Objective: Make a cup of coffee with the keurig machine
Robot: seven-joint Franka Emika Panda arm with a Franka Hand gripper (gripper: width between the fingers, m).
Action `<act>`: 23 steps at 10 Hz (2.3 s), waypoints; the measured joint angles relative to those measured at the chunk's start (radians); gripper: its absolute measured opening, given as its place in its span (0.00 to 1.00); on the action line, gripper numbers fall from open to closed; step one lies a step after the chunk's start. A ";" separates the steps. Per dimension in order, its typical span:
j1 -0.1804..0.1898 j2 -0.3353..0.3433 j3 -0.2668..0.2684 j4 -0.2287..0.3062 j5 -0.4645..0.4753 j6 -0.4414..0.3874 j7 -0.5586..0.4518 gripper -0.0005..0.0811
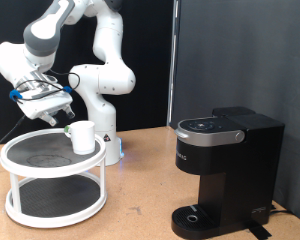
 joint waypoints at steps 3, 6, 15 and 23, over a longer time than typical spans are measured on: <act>0.028 0.061 0.000 0.000 0.051 0.047 -0.057 0.91; 0.053 0.112 0.000 0.000 0.104 0.081 -0.102 0.91; 0.071 0.155 0.000 0.001 0.158 0.072 -0.182 0.19; 0.052 0.124 0.002 0.034 0.157 -0.065 -0.101 0.01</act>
